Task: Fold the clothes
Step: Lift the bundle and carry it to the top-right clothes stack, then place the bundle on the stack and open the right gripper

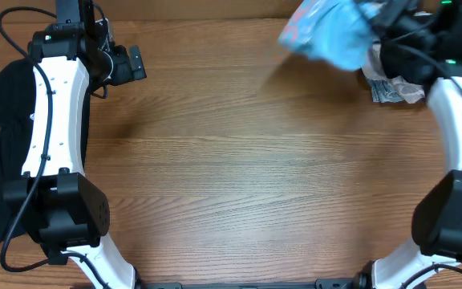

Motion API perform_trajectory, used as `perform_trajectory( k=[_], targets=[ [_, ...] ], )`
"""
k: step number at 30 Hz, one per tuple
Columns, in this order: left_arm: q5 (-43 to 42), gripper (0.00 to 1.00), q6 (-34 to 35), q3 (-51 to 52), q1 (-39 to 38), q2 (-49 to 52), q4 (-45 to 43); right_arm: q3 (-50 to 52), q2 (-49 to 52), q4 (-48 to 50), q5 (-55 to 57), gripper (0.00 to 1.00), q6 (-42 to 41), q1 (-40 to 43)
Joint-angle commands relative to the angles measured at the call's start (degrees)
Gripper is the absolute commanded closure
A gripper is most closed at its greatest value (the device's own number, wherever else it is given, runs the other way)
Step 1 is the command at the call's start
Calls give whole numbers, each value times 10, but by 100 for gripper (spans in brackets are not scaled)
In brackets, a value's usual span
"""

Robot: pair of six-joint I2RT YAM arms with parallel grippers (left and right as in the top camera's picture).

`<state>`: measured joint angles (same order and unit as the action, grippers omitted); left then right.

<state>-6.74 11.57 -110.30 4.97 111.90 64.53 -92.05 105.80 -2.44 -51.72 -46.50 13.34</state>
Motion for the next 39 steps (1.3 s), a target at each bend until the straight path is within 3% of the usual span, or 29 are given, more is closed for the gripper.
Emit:
perform_trajectory(
  k=[1, 7, 16, 22, 23, 25, 29, 39],
  targets=[
    [14, 0, -13, -3, -1, 3, -1, -17, -20, 14, 58, 96, -83, 47],
    [14, 0, -13, -3, -1, 3, -2, -17, -4, 70, 149, 96, -96, 100],
    [14, 0, -13, -3, -1, 3, -1, -17, 118, 236, 162, 96, -198, 146],
    [14, 0, -12, -3, -1, 3, -8, -17, 184, 180, 132, 96, -172, 176],
    [14, 0, -11, -3, -1, 3, -11, -17, 189, 149, 126, 93, -152, 180],
    [14, 0, -3, -3, -2, 3, -17, -17, 191, 80, 127, 75, -91, 186],
    [14, 0, 5, -3, -2, 3, -25, -17, 191, -39, 126, 23, 15, 195],
    [14, 0, 4, -3, -2, 3, -23, -17, 139, -241, 174, 18, 155, 218]
  ],
)
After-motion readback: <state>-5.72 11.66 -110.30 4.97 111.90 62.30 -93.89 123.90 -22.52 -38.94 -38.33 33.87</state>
